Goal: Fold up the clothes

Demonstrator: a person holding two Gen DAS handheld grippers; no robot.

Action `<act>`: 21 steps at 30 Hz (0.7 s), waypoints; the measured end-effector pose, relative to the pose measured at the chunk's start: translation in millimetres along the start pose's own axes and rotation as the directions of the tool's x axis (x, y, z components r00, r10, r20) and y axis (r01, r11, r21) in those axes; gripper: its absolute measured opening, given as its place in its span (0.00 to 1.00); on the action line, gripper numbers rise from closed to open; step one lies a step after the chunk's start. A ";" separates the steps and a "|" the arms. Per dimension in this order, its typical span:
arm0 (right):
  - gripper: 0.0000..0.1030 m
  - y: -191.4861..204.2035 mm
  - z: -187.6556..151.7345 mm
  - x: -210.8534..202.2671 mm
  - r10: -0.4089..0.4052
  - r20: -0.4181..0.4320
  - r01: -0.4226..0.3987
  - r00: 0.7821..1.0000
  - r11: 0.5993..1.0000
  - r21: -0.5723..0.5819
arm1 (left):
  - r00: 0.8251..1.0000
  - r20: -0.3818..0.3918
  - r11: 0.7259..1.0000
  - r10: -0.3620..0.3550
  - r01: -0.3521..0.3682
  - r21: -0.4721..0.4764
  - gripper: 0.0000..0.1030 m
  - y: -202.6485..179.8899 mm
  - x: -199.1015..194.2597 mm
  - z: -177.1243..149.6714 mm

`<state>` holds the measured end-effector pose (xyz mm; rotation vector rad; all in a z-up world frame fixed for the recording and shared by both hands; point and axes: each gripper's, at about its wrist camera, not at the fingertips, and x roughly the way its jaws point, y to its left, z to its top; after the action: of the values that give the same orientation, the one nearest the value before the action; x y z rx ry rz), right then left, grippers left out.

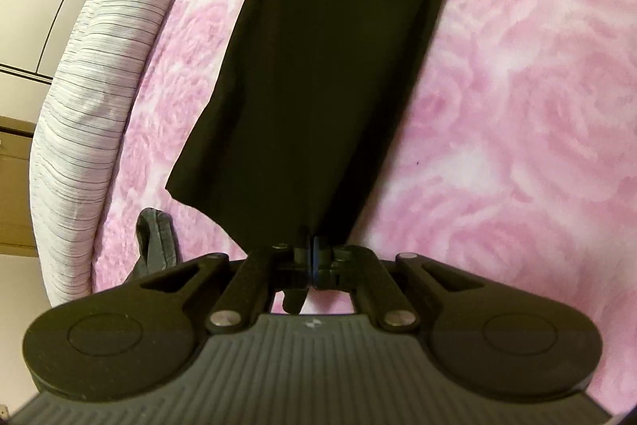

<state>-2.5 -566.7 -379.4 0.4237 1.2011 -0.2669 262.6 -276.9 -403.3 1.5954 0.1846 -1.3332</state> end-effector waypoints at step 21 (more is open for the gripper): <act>0.52 -180.5 62.5 -2.8 -0.135 0.279 0.014 0.951 0.918 0.396 | 0.998 -0.001 0.952 -0.055 0.052 -0.302 0.13 70.1 -22.2 46.1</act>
<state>-26.5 -756.0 -389.8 0.6586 0.8603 -0.6239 270.2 -335.1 -339.5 1.3456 0.4199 -1.2711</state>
